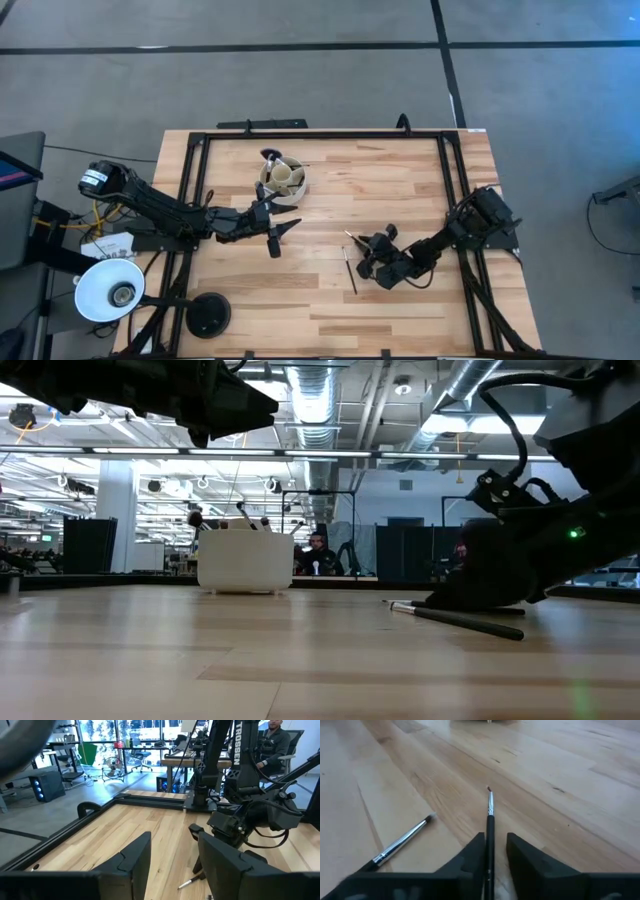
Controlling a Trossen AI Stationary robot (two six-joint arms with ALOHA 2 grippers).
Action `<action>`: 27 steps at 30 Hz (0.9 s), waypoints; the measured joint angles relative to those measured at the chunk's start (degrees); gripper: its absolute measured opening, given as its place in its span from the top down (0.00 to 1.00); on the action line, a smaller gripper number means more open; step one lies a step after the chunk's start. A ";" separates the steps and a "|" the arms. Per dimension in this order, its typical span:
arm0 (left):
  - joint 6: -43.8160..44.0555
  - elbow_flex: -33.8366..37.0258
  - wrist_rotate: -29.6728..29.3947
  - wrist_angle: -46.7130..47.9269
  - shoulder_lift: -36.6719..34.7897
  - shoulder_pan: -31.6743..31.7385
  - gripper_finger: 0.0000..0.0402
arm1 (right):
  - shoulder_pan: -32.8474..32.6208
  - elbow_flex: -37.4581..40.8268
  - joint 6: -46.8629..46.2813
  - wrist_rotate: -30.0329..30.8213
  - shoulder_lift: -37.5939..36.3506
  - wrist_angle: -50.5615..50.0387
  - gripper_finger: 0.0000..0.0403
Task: Sort items
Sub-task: Put the liner brush in the white organizer
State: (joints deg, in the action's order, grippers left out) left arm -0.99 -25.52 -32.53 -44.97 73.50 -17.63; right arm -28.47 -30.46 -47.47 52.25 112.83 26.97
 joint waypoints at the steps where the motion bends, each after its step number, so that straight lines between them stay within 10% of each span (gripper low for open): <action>1: 0.00 0.00 0.00 0.01 -0.01 0.00 0.60 | -0.02 0.04 -0.08 0.11 0.03 -0.05 0.85; 8: 0.15 0.00 0.73 -0.01 0.00 0.00 0.60 | 0.10 0.48 2.18 0.04 -0.13 2.72 0.96; 14: 11.77 0.00 15.58 -0.34 3.28 0.72 0.63 | 1.87 0.76 9.34 -3.16 0.48 13.74 0.98; 27: 16.35 0.02 16.08 -11.95 21.49 1.33 0.73 | 11.24 0.42 22.83 -26.46 0.55 49.72 0.99</action>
State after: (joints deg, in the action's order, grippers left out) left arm 15.36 -25.50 -16.46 -56.91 94.99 -16.29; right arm -17.24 -30.04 -24.64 25.79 113.38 76.68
